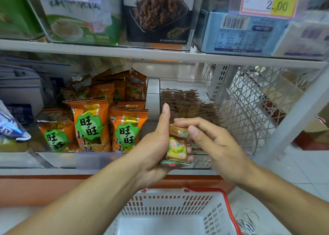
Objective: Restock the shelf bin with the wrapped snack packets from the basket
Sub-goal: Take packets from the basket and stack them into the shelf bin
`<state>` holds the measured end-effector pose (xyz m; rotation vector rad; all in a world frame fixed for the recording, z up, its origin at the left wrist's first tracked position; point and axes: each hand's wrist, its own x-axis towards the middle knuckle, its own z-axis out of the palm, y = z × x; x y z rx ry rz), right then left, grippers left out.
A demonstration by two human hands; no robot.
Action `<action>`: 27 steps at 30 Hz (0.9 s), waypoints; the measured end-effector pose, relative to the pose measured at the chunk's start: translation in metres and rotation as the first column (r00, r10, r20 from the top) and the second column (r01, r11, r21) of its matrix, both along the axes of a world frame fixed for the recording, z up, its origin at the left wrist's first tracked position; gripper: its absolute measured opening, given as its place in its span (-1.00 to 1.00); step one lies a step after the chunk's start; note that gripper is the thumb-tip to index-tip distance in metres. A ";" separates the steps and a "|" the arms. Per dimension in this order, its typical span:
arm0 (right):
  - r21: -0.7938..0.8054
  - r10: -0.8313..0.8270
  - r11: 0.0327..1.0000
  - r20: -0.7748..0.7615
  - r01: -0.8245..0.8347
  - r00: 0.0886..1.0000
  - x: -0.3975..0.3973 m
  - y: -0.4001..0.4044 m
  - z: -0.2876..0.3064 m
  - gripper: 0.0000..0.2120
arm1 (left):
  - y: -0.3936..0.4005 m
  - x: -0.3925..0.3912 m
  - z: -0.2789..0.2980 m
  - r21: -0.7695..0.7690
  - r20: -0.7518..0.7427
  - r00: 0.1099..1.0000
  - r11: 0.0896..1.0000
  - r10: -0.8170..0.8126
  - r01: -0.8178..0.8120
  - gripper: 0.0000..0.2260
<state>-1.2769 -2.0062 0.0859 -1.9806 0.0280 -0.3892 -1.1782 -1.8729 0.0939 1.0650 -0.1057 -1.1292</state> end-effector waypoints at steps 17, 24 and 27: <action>0.334 -0.115 0.933 -0.072 0.132 0.991 -0.002 -0.002 0.005 -0.45 | 0.006 0.009 0.006 -0.095 -0.134 0.962 0.970 -0.237 0.225 -0.39; 0.481 -0.236 0.852 0.000 0.207 0.972 -0.003 -0.019 0.019 -0.36 | 0.010 0.012 0.003 -0.190 -0.154 0.938 0.941 -0.310 0.280 -0.45; 0.564 -0.177 0.812 -0.010 0.152 0.984 -0.007 -0.026 0.024 -0.41 | 0.008 0.009 0.003 -0.145 -0.128 0.966 0.968 -0.224 0.205 -0.44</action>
